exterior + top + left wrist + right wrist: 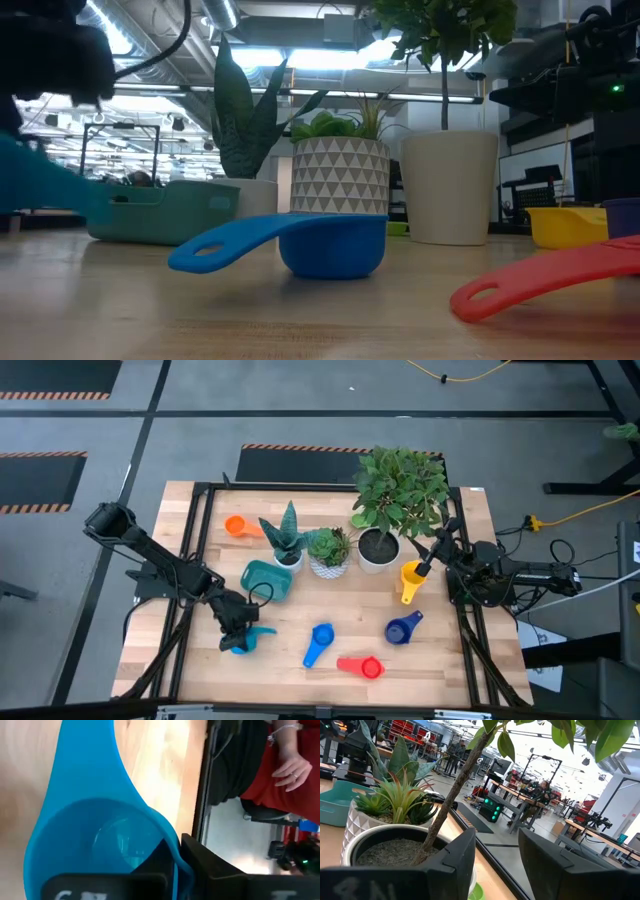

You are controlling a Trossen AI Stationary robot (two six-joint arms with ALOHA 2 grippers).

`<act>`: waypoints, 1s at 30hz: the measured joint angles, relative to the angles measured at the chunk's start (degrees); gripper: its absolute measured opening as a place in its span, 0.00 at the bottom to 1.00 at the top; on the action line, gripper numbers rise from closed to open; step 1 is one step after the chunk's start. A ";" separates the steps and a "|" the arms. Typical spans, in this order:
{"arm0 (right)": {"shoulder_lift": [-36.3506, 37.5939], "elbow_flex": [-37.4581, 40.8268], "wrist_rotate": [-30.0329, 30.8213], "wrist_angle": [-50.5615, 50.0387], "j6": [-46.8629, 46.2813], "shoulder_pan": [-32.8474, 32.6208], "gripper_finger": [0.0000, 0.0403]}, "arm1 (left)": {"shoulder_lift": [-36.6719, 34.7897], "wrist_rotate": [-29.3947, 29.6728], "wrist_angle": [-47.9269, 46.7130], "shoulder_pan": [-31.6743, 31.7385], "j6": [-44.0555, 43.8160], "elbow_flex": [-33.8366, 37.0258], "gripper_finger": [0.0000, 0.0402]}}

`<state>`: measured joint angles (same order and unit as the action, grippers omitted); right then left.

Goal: Nest measuring cups in basket
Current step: Adjust the light blue measuring cup

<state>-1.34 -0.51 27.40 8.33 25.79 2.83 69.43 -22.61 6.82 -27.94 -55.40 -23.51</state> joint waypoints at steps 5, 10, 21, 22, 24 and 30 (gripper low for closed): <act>0.00 0.00 0.00 0.00 -0.01 0.00 0.39 | 0.00 5.16 3.82 0.00 13.93 0.00 0.03; 0.00 0.00 0.00 0.00 -0.01 0.00 0.39 | 0.00 10.31 3.05 0.00 26.81 0.00 0.06; 0.01 0.00 0.00 0.00 0.00 0.00 0.39 | 0.00 13.76 -0.96 -0.96 42.74 -0.01 0.05; 0.00 0.00 0.00 0.00 -0.01 0.00 0.39 | 0.00 14.51 -1.86 -1.38 43.67 -0.01 0.06; 0.00 0.00 0.00 0.00 -0.01 0.00 0.39 | 0.00 16.50 -3.74 -2.27 45.61 0.00 0.07; 0.01 0.00 0.00 0.00 -0.01 0.00 0.39 | 0.00 22.53 -5.11 -4.68 51.61 0.00 0.07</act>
<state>-1.33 -0.51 27.40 8.34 25.78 2.83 69.43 -0.08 1.70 -32.62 -3.79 -23.51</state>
